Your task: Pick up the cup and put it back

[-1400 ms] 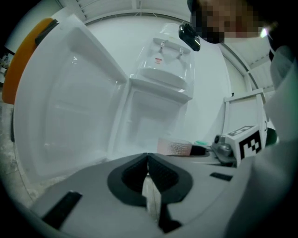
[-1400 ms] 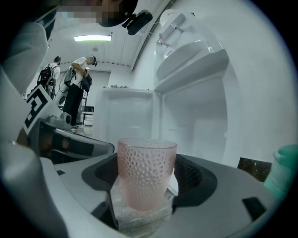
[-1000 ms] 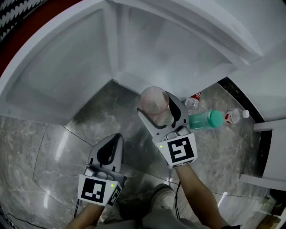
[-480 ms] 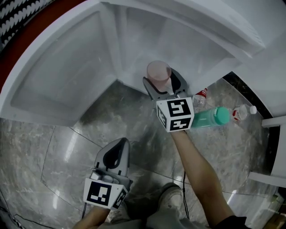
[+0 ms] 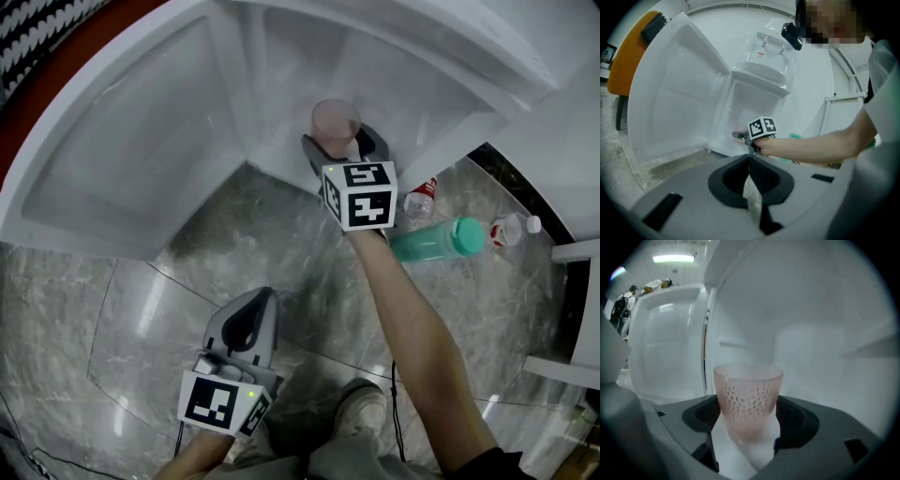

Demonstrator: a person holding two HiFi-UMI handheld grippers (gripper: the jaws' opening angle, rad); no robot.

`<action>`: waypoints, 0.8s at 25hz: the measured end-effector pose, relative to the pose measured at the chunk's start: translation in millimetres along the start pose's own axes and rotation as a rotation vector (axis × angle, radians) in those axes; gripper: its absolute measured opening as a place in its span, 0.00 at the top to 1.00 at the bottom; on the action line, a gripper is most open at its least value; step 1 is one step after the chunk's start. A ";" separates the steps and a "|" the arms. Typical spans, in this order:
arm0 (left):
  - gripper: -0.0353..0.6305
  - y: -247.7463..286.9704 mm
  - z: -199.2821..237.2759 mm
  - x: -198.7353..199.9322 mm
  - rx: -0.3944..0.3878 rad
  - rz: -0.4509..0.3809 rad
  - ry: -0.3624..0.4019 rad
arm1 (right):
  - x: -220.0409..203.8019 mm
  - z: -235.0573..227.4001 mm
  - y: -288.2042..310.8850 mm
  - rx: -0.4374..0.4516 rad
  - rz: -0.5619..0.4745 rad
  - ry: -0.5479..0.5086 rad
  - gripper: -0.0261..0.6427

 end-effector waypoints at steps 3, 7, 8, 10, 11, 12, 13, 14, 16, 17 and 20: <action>0.93 -0.5 -0.5 0.6 0.000 -0.002 -0.003 | -6.8 4.7 -1.6 0.001 0.067 -0.035 0.40; 0.93 -1.9 3.4 -0.4 0.007 -0.003 -0.020 | -1.7 7.4 -24.8 -0.004 0.022 0.034 0.37; 0.93 -2.1 3.7 -1.1 0.007 -0.002 -0.025 | -2.4 10.4 -31.9 0.005 0.019 0.052 0.37; 0.93 -1.9 2.6 -1.1 0.001 -0.002 -0.026 | -3.8 18.1 -49.5 0.033 0.013 0.083 0.37; 0.93 -1.6 1.9 -0.8 -0.002 -0.003 -0.025 | -3.6 21.8 -60.2 0.047 0.002 0.103 0.37; 0.93 -1.4 1.3 -0.5 -0.005 -0.003 -0.025 | -2.6 25.1 -72.0 0.058 -0.013 0.129 0.37; 0.93 -1.1 0.8 -0.4 -0.007 -0.004 -0.026 | -1.0 28.3 -84.5 0.069 -0.032 0.153 0.37; 0.93 -0.9 0.6 -0.2 -0.006 -0.005 -0.025 | 1.4 31.5 -97.2 0.080 -0.053 0.170 0.37; 0.93 -1.3 2.2 1.0 0.011 -0.014 -0.016 | 6.9 38.4 -121.3 0.110 -0.089 0.187 0.37; 0.93 -2.2 4.3 2.0 0.028 -0.020 -0.009 | 9.5 43.3 -132.2 0.134 -0.101 0.195 0.37; 0.93 -5.4 12.1 4.4 0.071 -0.031 -0.009 | 13.0 70.7 -160.5 0.246 -0.113 0.228 0.37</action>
Point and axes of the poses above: the fingertips, and each gripper's own axes: y forward along the fingers, z to its left, x out of its top, the point moved 2 cm from there along -y, backward along the fingers
